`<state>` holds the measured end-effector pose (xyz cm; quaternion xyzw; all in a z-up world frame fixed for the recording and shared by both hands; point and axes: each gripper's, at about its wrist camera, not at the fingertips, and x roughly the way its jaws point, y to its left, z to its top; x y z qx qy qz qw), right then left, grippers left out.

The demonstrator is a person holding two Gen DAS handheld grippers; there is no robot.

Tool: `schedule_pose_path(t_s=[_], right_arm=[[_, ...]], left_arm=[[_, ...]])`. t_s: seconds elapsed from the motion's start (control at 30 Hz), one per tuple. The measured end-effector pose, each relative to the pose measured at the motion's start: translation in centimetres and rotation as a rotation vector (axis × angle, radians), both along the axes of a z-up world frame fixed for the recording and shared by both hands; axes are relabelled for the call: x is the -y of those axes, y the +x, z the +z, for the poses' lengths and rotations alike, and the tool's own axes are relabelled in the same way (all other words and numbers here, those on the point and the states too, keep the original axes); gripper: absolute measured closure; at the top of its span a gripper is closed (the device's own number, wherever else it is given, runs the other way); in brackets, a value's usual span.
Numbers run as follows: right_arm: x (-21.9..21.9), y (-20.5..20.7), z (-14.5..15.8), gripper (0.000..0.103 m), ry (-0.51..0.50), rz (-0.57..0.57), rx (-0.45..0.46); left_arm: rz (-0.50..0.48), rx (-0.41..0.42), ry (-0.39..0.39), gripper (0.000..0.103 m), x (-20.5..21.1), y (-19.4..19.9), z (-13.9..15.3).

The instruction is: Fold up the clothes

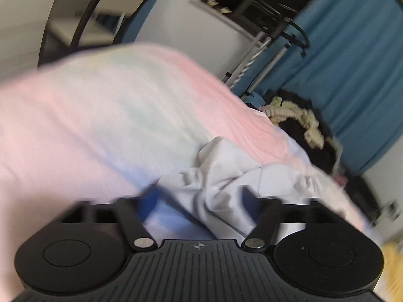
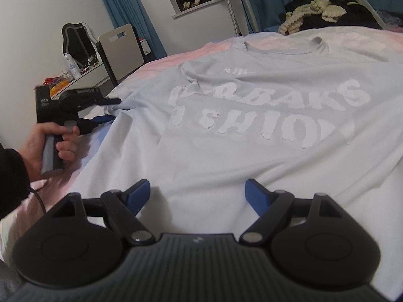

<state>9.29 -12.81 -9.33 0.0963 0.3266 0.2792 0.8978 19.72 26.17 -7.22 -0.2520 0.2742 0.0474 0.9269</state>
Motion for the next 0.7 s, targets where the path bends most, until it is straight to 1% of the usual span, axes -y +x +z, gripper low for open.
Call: schedule_pose_path(t_s=[0.03,0.1,0.13,0.2,0.27,0.33,0.43,0.53,0.6,0.63,0.7], right_arm=[[0.0,-0.1,0.2,0.02,-0.007,0.002,0.016],[0.1,-0.3,0.9,0.02,-0.023,0.004,0.05],[0.2,-0.6,1.3,0.02,-0.032,0.005,0.071],[0.4,-1.3,2.3,0.02,-0.05,0.005,0.122],[0.8,-2.2,3.5,0.02,-0.066,0.002,0.171],[1.7,-3.3,4.5,0.02,-0.062,-0.016,0.198],[3.3,-4.9,6.0,0.02,-0.049,-0.056,0.232],[5.1,-6.5,7.2,0.02,-0.034,-0.121,0.255],[6.1,-7.7,7.7,0.02,-0.038,-0.154,0.271],[6.6,-8.1,8.0,0.02,-0.036,-0.17,0.275],[7.4,-8.7,8.4,0.02,-0.031,-0.2,0.279]], left_arm=[[-0.02,-0.006,0.035,0.015,0.7,-0.5,0.9],[-0.073,-0.032,0.077,0.015,1.8,-2.1,2.6],[-0.093,-0.032,0.112,0.015,2.5,-2.8,3.5],[-0.123,-0.007,0.166,0.014,3.8,-4.7,5.1],[-0.151,0.014,0.206,0.013,6.0,-7.0,6.2],[-0.178,0.045,0.254,0.013,8.5,-9.2,7.1],[-0.225,0.1,0.285,0.013,12.2,-12.2,7.9],[-0.291,0.123,0.356,0.013,15.6,-14.0,7.9],[-0.303,0.138,0.395,0.013,16.9,-14.6,7.9],[-0.304,0.146,0.404,0.013,17.5,-14.9,8.1],[-0.311,0.163,0.397,0.013,18.6,-15.9,8.5]])
